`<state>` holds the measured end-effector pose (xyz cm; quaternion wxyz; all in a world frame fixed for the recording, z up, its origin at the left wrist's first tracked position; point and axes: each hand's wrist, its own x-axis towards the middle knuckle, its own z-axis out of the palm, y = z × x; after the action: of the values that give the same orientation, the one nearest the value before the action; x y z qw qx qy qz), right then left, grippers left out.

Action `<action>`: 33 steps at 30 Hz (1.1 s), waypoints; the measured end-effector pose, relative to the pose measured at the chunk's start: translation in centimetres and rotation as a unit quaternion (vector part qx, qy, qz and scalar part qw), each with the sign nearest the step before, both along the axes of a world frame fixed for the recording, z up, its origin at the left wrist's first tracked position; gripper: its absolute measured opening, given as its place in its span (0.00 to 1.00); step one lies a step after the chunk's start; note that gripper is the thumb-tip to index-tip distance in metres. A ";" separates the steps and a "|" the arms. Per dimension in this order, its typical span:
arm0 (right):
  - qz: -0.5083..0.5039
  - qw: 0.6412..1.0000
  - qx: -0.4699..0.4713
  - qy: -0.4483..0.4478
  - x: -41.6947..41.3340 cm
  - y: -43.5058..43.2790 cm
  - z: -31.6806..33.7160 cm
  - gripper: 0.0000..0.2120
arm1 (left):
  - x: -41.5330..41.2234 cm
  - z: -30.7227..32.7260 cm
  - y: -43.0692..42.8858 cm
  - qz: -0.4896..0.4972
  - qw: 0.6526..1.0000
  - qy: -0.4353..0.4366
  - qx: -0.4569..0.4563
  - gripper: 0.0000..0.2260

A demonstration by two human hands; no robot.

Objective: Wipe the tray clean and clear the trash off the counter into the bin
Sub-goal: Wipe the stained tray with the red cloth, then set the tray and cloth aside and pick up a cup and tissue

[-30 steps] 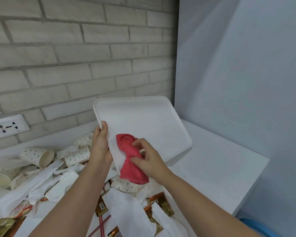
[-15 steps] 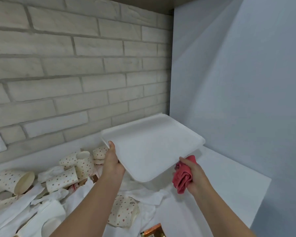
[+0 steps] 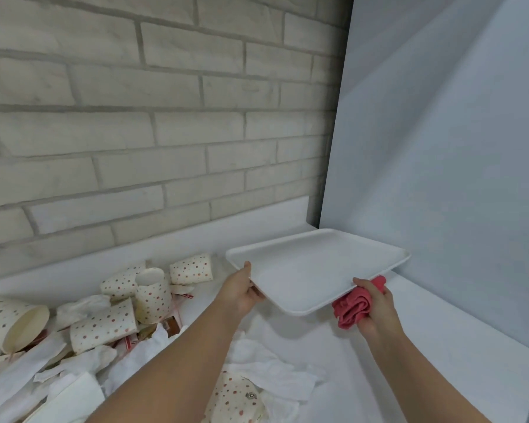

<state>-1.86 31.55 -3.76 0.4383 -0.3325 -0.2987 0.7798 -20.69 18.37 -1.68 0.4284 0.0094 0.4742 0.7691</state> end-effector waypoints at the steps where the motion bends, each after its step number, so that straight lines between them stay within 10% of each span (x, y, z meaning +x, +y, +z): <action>1: -0.001 1.000 0.000 0.002 -0.6 0.1 -0.3 0.40 | -0.5 -0.3 -0.2 -0.014 1.000 0.011 -0.023 0.12; 6: 0.007 1.000 -0.016 -0.006 -3.9 0.3 -0.6 0.23 | -2.6 -1.2 -1.6 -0.050 0.989 0.066 -0.120 0.09; 23: 0.026 0.966 0.072 -0.247 -6.8 2.2 -2.2 0.23 | -4.0 -3.7 -1.2 -0.071 0.965 0.185 -0.170 0.21; 30: 0.095 0.864 0.238 -0.433 -4.8 1.5 0.9 0.29 | -3.7 -3.5 -0.7 -0.094 0.904 0.279 -0.308 0.30; 33: 0.174 0.786 0.355 -0.475 -2.9 0.2 2.8 0.28 | -3.4 -2.2 -1.4 -0.087 0.811 0.437 -0.379 0.25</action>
<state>-4.78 31.76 -0.98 0.1847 -0.4243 -0.7777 0.4256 -24.13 16.97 -3.86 0.2109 0.2224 0.8623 0.4031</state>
